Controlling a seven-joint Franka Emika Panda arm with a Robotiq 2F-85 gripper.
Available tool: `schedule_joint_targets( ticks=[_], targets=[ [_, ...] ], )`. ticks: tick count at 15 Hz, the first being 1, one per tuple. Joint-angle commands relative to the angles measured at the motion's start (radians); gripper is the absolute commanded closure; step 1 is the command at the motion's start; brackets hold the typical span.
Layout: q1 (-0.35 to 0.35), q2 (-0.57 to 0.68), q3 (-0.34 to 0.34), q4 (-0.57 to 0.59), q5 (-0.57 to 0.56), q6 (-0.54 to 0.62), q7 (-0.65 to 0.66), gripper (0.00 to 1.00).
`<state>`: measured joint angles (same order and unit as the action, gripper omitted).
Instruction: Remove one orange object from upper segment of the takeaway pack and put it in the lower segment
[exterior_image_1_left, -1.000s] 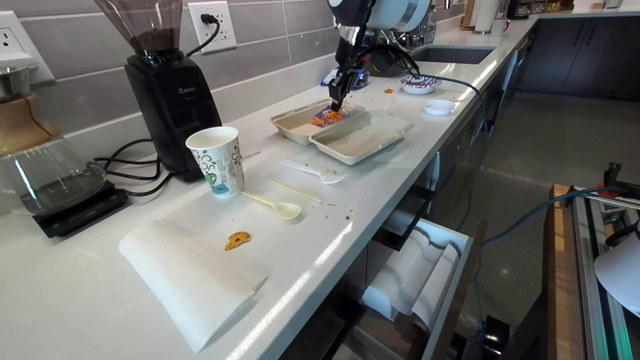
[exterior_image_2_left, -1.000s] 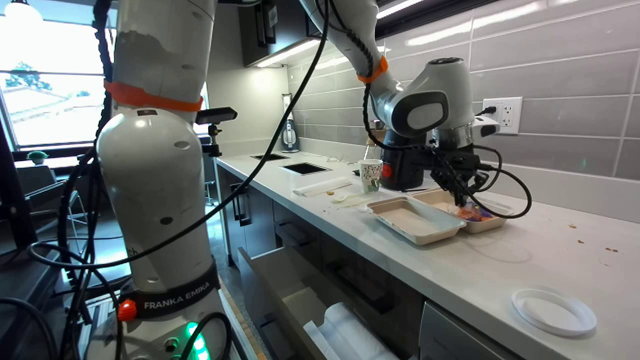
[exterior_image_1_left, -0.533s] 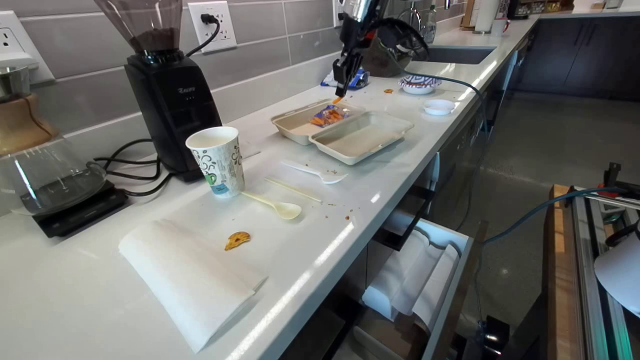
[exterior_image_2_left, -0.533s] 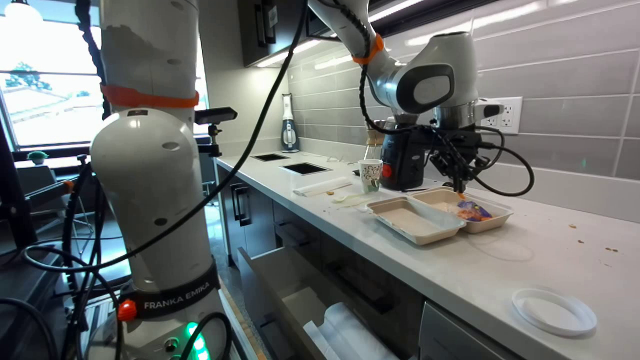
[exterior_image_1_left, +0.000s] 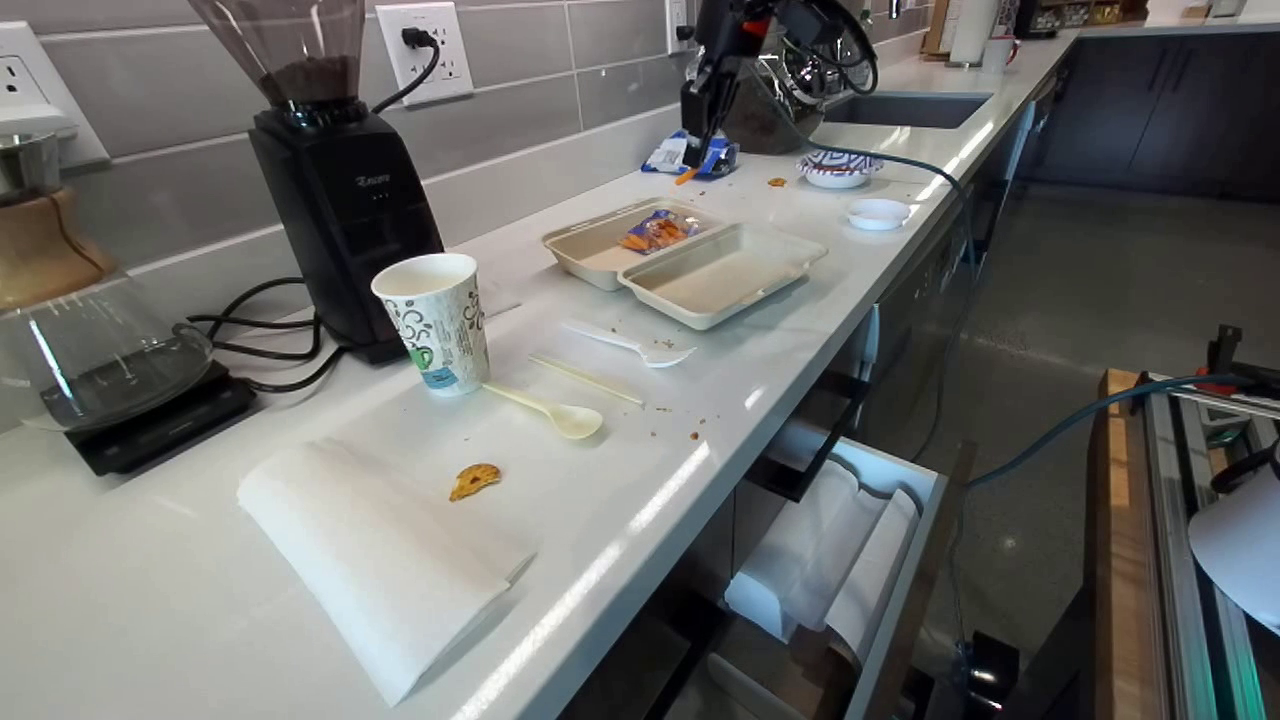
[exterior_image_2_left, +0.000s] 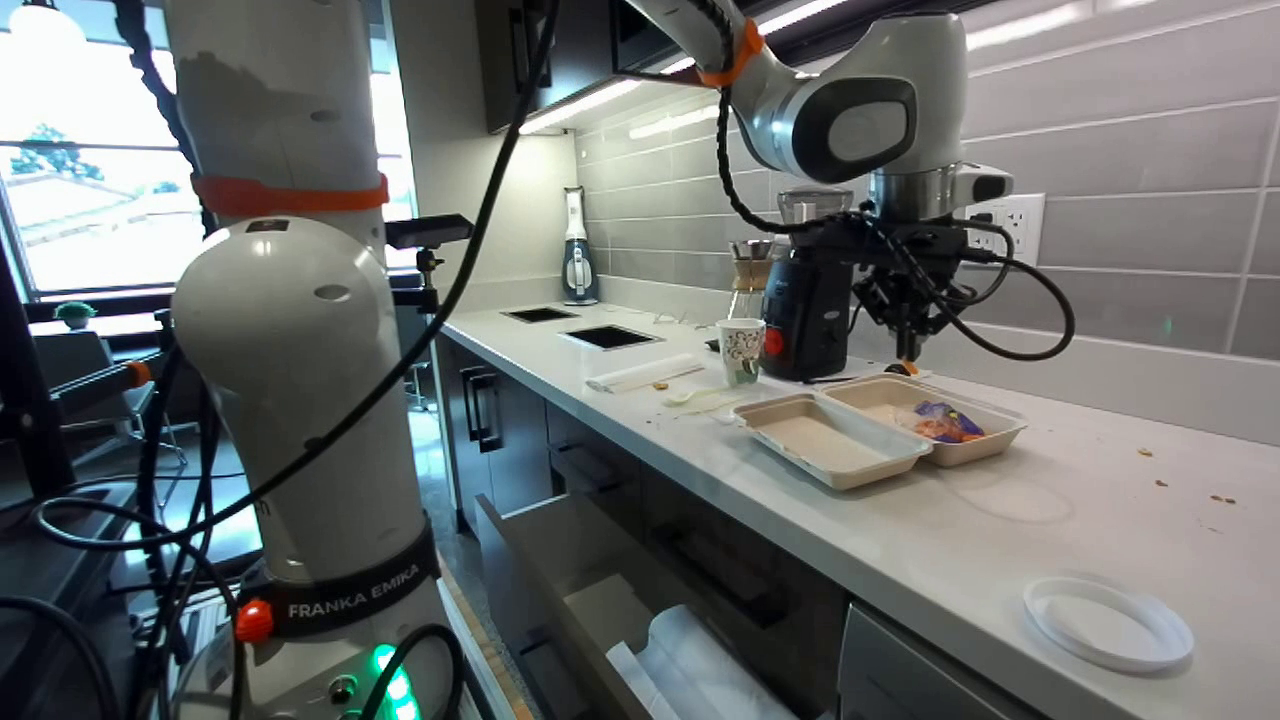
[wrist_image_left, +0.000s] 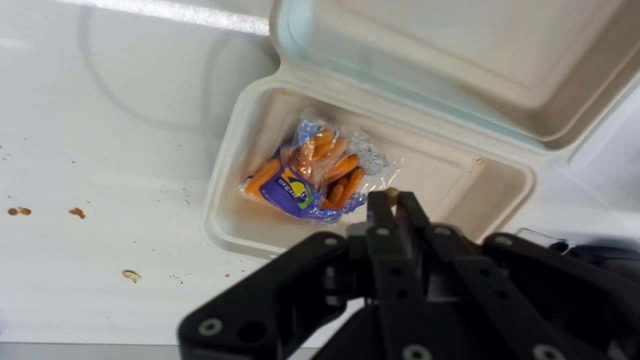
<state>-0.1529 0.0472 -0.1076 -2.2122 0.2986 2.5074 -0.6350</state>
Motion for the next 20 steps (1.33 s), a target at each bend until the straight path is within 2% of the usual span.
schedule_joint_targets(
  ticks=[1, 5, 8, 13, 15, 20],
  targets=[
    [-0.006, -0.043, -0.003, -0.014, 0.066, -0.097, -0.089, 0.98],
    [-0.004, -0.055, -0.018, -0.004, 0.137, -0.228, -0.2, 0.98],
    [-0.003, -0.054, -0.029, -0.013, 0.139, -0.31, -0.284, 0.98],
    [-0.006, -0.015, -0.038, -0.049, 0.187, -0.371, -0.427, 0.98],
    [-0.006, 0.003, -0.034, -0.063, 0.209, -0.365, -0.476, 0.98],
    [-0.004, 0.056, -0.009, -0.091, 0.301, -0.249, -0.577, 0.98]
  ],
)
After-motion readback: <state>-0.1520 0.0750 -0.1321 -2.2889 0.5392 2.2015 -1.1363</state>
